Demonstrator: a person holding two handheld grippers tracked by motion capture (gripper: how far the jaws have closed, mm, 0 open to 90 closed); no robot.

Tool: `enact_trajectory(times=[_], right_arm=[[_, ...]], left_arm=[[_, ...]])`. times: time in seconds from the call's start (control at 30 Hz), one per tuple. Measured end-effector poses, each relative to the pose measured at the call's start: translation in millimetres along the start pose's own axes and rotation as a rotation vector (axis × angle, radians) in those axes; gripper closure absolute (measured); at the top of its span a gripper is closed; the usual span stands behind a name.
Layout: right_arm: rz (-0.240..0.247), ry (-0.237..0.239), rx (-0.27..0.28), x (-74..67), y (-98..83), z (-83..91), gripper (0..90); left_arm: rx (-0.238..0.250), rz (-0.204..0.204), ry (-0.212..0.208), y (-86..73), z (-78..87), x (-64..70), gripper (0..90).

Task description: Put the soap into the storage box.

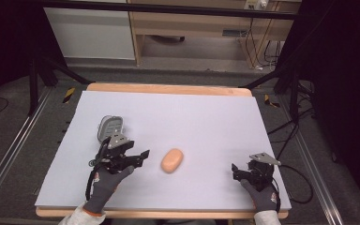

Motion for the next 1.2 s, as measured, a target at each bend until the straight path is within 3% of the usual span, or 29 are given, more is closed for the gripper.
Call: enact_trajectory(times=[0.6, 1.2], right_arm=[[-0.005, -0.003, 0.0, 1.2, 0.1, -1.1, 7.1], [-0.007, -0.003, -0.004, 0.9, 0.1, -1.5, 7.1]], left_arm=[[-0.032, -0.044, -0.037, 12.2, -28.8, 20.0, 27.9], [-0.088, -0.086, -0.073, 14.8, -54.2, 36.4, 25.5]])
Point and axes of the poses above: each handheld gripper's, and its own axes: z roughly backward along the jaws, y roughly out of its top, x roughly to its right, the point moved 3 cm from there along -z, roughly forward along the jaws, and after that the axes turned 12 degrees about -z, right-handed, at the moved point
